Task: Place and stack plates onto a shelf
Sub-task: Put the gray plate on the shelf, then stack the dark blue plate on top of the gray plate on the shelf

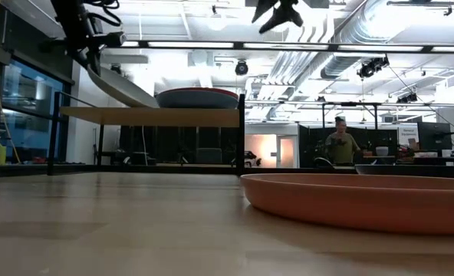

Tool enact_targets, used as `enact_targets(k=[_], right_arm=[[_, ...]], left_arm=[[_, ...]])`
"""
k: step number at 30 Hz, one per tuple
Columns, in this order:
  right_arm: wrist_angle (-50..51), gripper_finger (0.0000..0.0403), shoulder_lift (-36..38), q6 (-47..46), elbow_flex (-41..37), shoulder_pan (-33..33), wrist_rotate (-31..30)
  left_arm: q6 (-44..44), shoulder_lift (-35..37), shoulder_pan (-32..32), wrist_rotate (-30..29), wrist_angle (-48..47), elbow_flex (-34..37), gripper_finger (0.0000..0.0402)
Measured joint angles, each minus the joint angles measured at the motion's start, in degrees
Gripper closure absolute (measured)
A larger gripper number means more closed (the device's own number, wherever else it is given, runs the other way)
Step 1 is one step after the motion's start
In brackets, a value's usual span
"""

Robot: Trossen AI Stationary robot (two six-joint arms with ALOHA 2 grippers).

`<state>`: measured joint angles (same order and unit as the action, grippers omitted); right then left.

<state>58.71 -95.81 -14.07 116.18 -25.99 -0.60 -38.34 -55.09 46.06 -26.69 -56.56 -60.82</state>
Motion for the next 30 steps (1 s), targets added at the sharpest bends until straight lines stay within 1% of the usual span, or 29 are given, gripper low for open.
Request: enact_targets(k=[7, 17, 21, 30], right_arm=[[-0.1, 0.0231, 1.2, -0.5, 0.0, 4.1, -2.6], [-0.1, 0.0231, 1.2, -2.3, 0.0, 5.5, -3.0], [-0.3, 0.0231, 1.2, -3.0, 0.0, 5.5, -3.0], [-1.5, 0.0231, 1.1, -4.1, 0.0, 5.5, -2.9]], left_arm=[[1.8, 0.0, 0.0, -0.4, -1.4, 0.0, 0.0371], [6.0, 0.0, 0.0, -1.1, -2.3, 0.0, 0.0357], [7.1, 0.0, 0.1, -1.6, -2.3, 0.0, 0.0336], [9.6, 0.0, 0.0, -4.9, -2.1, 0.0, 0.0277]])
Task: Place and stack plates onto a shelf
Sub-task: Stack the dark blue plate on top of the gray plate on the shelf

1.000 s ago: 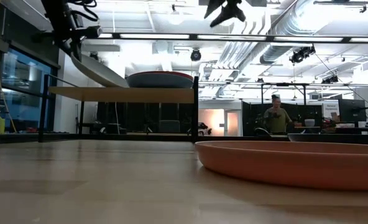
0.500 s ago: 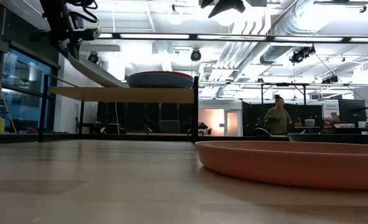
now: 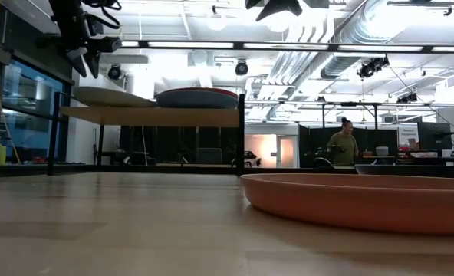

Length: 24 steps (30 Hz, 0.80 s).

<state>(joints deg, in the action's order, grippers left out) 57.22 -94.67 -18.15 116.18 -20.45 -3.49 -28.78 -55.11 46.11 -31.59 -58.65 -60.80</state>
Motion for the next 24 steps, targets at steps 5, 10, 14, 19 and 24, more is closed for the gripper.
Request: enact_targets(k=[5, 10, 14, 19, 24], right_arm=[[-2.9, 0.0231, 0.0, 0.6, 0.0, 0.9, 0.3], [0.8, 0.0231, 0.0, 4.8, 0.0, 2.4, 2.8], [8.3, 0.0231, 0.0, 5.2, -0.2, 3.8, 2.2], [10.9, 0.0231, 1.7, 5.1, -5.2, 5.3, -0.9], [4.6, 0.0231, 7.8, 1.5, -19.4, 5.4, -1.9]], left_arm=[[4.1, 0.2, 0.0, 1.2, 3.4, -2.3, 0.0261], [9.3, 4.2, -0.4, 11.1, 11.3, -2.6, 0.0259], [9.5, 11.4, -2.6, 16.7, 20.5, 3.8, 0.0259], [9.1, 19.2, -6.3, 20.2, 26.4, 11.8, 0.0266], [2.9, 18.4, -9.1, 12.0, 16.8, 12.5, 0.0299]])
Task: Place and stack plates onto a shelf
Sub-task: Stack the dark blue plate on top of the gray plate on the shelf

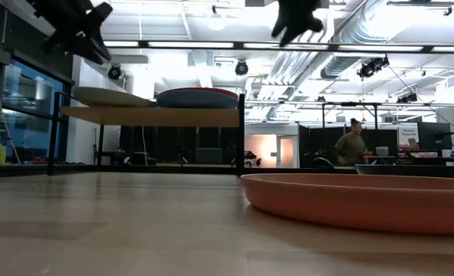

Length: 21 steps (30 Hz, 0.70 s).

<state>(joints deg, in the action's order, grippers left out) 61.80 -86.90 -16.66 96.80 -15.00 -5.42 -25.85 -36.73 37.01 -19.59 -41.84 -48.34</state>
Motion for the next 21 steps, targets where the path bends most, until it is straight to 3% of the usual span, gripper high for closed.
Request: enact_targets(k=[6, 10, 14, 21], right_arm=[[-18.5, 0.0231, 9.1, -9.4, -19.2, 0.1, 0.8], [-27.2, 0.0231, 13.1, -16.2, -27.5, 1.0, 2.0], [-30.4, 0.0231, 14.3, -19.4, -31.3, 1.9, 2.0], [-32.9, 0.0231, 14.3, -19.1, -31.5, 2.0, 2.0]], left_arm=[[-1.4, -5.8, 0.2, -11.6, -3.0, -3.0, 0.0385], [-6.3, -9.6, 1.1, -18.0, -8.6, -3.7, 0.0398], [-13.1, -12.2, 2.2, -20.4, -16.2, -3.6, 0.0401], [-14.6, -14.5, 2.6, -21.2, -16.5, -3.6, 0.0401]])
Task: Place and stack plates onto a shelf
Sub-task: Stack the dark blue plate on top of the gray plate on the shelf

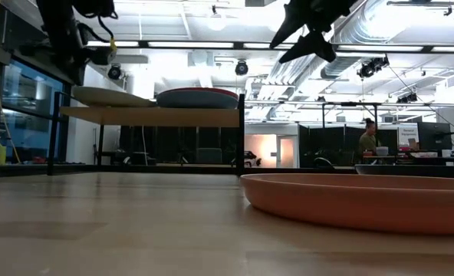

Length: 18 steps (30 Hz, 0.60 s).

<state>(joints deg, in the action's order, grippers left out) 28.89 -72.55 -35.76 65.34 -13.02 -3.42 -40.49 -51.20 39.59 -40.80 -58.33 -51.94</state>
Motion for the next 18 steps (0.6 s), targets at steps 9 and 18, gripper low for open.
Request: enact_targets(k=[9, 18], right_arm=[[-0.4, 0.0231, 0.0, 0.2, 0.0, -0.1, 0.0], [-2.1, 0.0231, 0.0, 0.9, 0.0, -0.1, 0.0]], left_arm=[[-3.0, -3.4, 1.8, -0.4, -0.1, 0.0, 0.0401], [-2.7, -5.2, 1.6, 1.7, 3.7, 0.0, 0.0401]])
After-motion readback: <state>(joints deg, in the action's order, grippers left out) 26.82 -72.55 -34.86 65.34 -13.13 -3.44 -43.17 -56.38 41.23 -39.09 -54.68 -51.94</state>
